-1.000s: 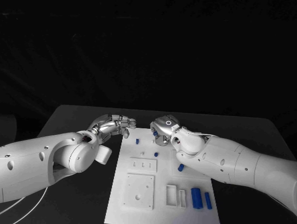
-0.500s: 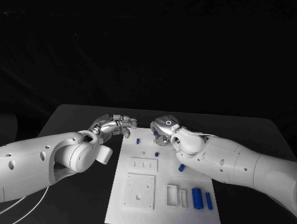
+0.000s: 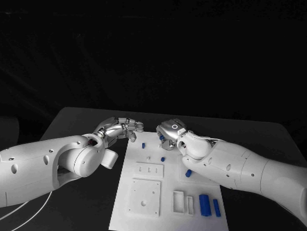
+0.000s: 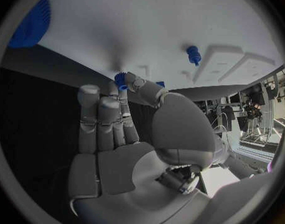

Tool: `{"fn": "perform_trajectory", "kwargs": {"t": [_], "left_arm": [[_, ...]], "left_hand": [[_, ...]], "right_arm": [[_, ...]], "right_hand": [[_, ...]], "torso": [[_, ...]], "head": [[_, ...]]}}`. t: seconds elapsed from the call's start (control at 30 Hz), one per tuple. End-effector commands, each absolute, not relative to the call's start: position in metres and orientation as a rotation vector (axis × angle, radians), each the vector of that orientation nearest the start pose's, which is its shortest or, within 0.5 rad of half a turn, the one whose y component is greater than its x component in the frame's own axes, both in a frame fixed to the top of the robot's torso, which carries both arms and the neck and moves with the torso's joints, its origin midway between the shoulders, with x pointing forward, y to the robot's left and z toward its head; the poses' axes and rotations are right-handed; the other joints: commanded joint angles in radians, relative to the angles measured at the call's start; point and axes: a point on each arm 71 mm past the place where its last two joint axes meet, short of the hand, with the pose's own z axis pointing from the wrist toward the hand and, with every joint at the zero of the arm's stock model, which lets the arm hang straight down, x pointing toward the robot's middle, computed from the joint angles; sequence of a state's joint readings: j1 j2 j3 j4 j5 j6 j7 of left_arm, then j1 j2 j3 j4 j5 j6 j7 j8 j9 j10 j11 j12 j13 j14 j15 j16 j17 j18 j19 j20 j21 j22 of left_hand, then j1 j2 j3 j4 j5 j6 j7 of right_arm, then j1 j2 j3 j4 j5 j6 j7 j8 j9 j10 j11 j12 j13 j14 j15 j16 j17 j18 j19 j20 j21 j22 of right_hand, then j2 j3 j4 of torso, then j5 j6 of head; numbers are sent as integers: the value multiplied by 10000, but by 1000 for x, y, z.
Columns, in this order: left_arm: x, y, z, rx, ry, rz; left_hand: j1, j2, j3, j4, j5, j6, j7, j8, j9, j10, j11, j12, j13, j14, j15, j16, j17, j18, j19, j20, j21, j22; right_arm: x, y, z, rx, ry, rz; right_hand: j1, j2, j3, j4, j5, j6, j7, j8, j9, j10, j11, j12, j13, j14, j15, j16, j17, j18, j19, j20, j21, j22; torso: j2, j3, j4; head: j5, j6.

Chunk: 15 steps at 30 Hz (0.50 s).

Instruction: Assemble the parts on the task board

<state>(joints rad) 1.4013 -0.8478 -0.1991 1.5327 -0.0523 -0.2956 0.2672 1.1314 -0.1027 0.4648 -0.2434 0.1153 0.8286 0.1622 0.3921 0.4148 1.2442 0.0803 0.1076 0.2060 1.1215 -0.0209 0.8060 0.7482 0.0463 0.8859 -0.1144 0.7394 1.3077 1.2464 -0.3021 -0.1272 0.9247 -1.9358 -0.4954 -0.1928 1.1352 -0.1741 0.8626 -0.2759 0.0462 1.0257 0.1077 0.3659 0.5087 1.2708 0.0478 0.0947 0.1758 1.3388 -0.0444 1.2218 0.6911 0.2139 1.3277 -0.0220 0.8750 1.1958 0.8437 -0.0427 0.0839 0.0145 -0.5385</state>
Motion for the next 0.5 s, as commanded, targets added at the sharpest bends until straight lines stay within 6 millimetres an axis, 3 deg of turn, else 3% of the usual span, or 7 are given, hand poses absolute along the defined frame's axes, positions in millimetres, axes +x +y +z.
{"fn": "perform_trajectory", "kwargs": {"t": [0.03, 0.27, 0.4, 0.5], "left_arm": [[500, 207, -143, -9616, 15712, -14456], [500, 206, -142, -9602, 15716, -14467], [500, 206, -142, -9601, 15700, -14456], [500, 206, -142, -9599, 15706, -14462]], "left_hand": [[-70, -10, 55, -32, -15, 32, 52, -50, 18, 1, 52, -42, 13, -49, -15, 51, 14, 190, -24, -68, 64, 145], [-71, -14, 60, -35, -15, 32, 52, -53, 22, 0, 53, -47, 16, -49, -14, 51, 13, 191, -25, -67, 69, 143], [-73, -15, 62, -36, -16, 32, 52, -55, 23, -1, 53, -50, 17, -49, -14, 52, 13, 191, -26, -66, 70, 142], [-72, -19, 65, -39, -16, 31, 52, -57, 26, -5, 55, -55, 17, -49, -13, 52, 13, 192, -27, -66, 72, 141]], "right_arm": [[565, -76, -194, -5595, 13233, 3126], [568, -79, -195, -5407, 13376, 3185], [568, -79, -195, -5209, 13423, 3388], [568, -79, -194, -5052, 13433, 3574]], "right_hand": [[87, 18, 66, -5, 27, 79, -5, 25, 17, 461, 56, -11, 17, -222, -149, 57, -11, 479, 208, -257, 67, 11], [65, -41, 93, -3, 26, -10, 31, -38, 8, 389, 86, -85, 15, -249, -119, 69, -56, 479, 180, -243, 49, 17], [22, -255, 64, 52, 27, -415, 206, -283, -82, -34, 256, -312, -73, -259, 47, 90, -126, 479, 162, -195, 17, 14], [-103, -549, -111, 159, 27, -899, 427, -562, -213, -735, 471, -346, -264, -275, 265, 98, -190, 467, 159, -131, -31, -10]], "torso": [[1, -8, -16], [0, -14, -15], [-1, -12, -30], [-2, -7, -33]], "head": [[31, -21], [43, -32], [66, -27], [70, -28]]}}
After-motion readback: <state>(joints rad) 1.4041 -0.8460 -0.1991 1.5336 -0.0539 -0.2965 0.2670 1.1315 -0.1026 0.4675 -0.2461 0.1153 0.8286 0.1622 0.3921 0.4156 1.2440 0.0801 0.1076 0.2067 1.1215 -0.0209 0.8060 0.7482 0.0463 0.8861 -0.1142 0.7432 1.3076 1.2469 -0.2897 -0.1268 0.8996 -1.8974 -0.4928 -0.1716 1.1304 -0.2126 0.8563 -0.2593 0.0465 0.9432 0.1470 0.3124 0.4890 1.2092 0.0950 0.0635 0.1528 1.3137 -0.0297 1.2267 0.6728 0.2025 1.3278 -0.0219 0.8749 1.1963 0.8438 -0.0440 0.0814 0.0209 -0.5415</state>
